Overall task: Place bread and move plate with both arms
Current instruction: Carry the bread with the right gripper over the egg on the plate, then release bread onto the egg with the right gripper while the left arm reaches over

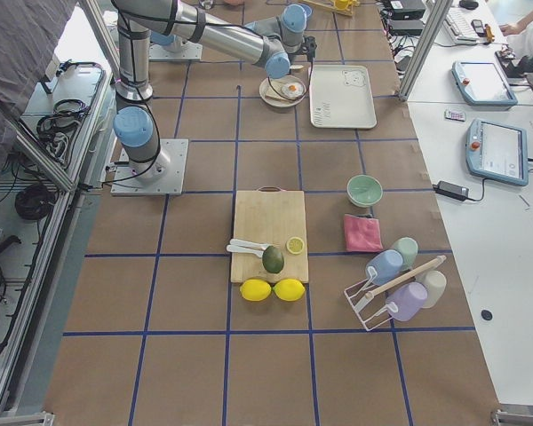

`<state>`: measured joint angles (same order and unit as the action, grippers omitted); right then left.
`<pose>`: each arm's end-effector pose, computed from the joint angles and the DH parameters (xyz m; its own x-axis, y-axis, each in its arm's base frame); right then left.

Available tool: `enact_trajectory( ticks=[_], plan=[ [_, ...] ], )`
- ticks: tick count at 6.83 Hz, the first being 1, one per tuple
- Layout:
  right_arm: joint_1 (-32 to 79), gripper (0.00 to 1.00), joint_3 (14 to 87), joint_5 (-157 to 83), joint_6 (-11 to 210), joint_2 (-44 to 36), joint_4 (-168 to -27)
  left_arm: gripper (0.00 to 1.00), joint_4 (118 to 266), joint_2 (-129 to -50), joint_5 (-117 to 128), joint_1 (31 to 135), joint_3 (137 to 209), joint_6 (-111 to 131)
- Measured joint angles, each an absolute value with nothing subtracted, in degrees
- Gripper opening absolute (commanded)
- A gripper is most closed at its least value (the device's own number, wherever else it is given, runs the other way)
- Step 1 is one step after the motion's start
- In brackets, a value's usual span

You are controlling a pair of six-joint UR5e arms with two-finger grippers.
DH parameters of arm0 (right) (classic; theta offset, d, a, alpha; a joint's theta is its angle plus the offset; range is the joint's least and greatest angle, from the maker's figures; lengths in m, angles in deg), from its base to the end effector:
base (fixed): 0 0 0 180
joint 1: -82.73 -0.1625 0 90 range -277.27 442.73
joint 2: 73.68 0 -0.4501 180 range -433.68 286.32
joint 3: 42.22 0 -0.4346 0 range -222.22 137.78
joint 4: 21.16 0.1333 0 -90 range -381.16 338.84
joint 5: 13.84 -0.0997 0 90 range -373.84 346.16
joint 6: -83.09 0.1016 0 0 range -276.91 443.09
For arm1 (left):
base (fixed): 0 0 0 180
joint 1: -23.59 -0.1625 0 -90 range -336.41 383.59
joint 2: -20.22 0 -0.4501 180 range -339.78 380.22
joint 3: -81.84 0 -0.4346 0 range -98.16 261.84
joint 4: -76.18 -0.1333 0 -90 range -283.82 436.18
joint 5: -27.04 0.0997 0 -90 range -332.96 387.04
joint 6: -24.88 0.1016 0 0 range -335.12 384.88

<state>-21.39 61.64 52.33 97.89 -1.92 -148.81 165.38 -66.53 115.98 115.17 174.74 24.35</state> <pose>0.3197 -0.5561 0.2762 -0.9105 -0.0058 -0.4135 -0.0106 0.9999 0.0092 -0.1492 -0.5069 0.5150 -0.9997 0.0187 0.0187 0.0183 0.9996 -0.0199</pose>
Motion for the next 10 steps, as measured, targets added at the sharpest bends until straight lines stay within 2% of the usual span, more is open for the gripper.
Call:
enact_trajectory(
  ticks=[9, 10],
  plan=[
    [-18.69, 0.00, 67.34, 47.87, 96.05, -1.85, -153.00, 1.00, 165.35, -66.88, 116.07, 114.98, 174.82, 24.86],
    [-18.65, 0.02, 67.53, 47.78, 95.88, -1.91, -153.11, 1.00, 165.23, -67.59, 115.91, 114.98, 174.98, 24.61]
  ],
)
